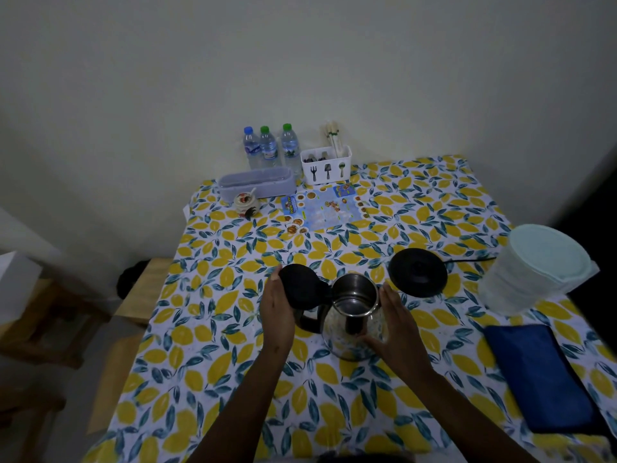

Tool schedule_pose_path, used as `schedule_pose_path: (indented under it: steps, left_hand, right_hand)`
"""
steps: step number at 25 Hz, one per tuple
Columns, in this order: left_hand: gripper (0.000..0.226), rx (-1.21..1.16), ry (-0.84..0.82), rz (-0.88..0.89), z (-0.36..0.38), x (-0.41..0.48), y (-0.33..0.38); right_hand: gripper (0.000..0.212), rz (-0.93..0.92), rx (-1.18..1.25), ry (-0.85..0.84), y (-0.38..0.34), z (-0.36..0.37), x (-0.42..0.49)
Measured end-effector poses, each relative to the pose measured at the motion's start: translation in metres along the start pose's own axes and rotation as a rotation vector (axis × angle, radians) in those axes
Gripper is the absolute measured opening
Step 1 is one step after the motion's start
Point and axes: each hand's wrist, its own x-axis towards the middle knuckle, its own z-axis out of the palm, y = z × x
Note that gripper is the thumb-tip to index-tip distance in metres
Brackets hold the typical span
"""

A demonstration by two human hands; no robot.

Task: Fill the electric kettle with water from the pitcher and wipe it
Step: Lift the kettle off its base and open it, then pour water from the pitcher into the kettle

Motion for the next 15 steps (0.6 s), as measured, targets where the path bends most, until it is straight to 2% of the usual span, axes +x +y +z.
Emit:
schedule_pose_path:
  steps: [3,5,8,11,15]
  left_hand:
    - [0.041,0.339,0.047,0.243,-0.003,0.007,0.01]
    - [0.044,0.51,0.001,0.409,0.006,0.009,0.017]
    - [0.046,0.611,-0.179,0.566,0.044,0.002,0.024]
    - [0.052,0.711,-0.415,0.625,0.099,-0.016,0.019]
    - [0.054,0.718,-0.7,0.697,0.173,-0.039,0.009]
  right_hand:
    - [0.095,-0.01,0.017,0.05,0.005,-0.006,-0.004]
    - [0.093,-0.004,0.027,0.088,0.013,-0.013,-0.011]
    - [0.09,0.033,-0.023,0.117,0.035,-0.027,-0.021]
    - [0.087,0.124,-0.076,0.155,0.061,-0.047,-0.032]
    - [0.082,0.273,-0.089,0.22,0.101,-0.076,-0.053]
